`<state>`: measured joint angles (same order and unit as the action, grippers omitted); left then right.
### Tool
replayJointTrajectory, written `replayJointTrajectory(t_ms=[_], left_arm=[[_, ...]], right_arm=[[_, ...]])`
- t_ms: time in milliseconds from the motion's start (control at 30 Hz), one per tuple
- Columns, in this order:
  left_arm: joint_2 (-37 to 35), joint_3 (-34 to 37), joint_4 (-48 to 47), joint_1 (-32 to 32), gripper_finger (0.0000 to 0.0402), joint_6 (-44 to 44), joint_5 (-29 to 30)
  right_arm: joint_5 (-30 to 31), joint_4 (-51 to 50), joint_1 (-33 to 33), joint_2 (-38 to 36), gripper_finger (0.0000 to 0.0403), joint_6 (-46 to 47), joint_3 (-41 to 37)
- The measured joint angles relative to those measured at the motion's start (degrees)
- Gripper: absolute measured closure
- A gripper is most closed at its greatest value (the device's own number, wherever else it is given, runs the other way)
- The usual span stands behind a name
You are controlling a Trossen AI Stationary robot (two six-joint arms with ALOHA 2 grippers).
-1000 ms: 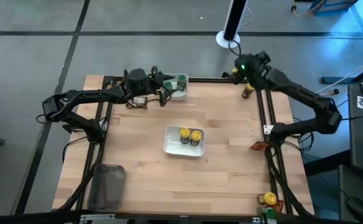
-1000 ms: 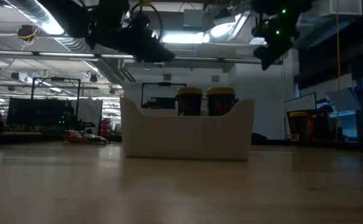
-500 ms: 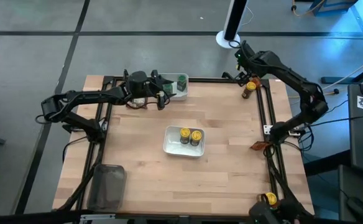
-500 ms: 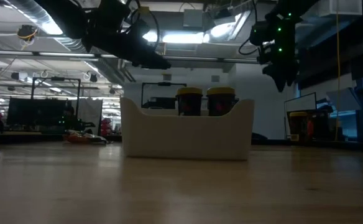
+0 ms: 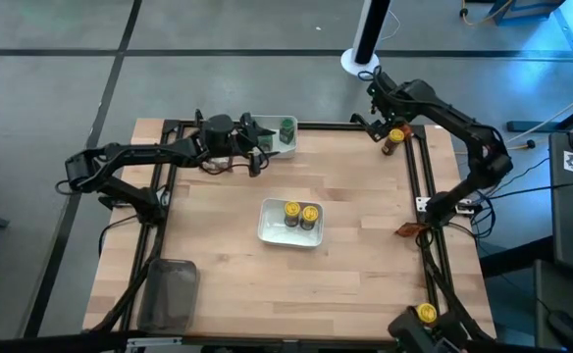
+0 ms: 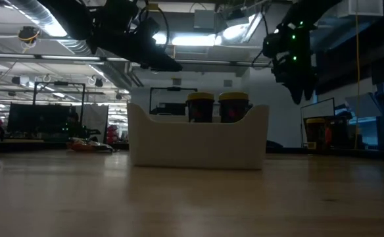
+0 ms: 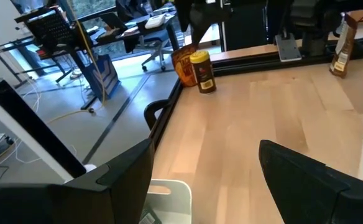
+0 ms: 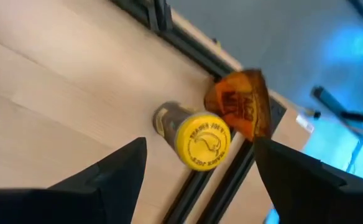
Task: Sort spices by type
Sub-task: Put the top yellow seasoning bottle into the bottom white bin
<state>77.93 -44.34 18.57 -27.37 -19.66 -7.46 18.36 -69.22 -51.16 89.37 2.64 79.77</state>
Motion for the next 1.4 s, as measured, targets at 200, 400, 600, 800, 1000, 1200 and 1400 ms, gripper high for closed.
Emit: replayJointTrajectory(t_ms=[200,400,600,800,1000,1200,1400], left_arm=[[0.0,0.0,-0.04,0.02,0.0125,0.02,0.07],[0.0,0.0,-0.28,0.02,0.0125,-0.41,0.09],[0.0,0.0,-0.56,0.02,0.0125,-0.76,0.09],[0.02,-0.02,-0.57,0.02,0.0125,-0.78,0.09],[0.02,-0.02,-0.57,0.02,0.0125,-0.74,0.09],[0.02,-0.02,-0.59,0.02,0.0125,-0.76,0.07],[0.02,-0.02,-0.69,0.02,0.0125,-1.3,0.07]], right_arm=[[0.25,-2.2,-0.62,4.01,0.0076,0.93,0.0],[2.53,-2.93,-1.39,7.53,0.0059,1.97,-0.02],[4.25,-3.71,-2.2,10.43,0.0069,4.94,-0.02],[4.57,-3.57,-2.16,12.65,0.0072,6.11,-0.04],[4.52,-4.81,-2.16,15.47,0.0072,7.38,-0.04],[0.92,-4.84,-2.14,17.07,0.0072,7.12,-0.04],[-5.63,-4.36,-2.09,17.08,0.0072,4.27,-0.04]])
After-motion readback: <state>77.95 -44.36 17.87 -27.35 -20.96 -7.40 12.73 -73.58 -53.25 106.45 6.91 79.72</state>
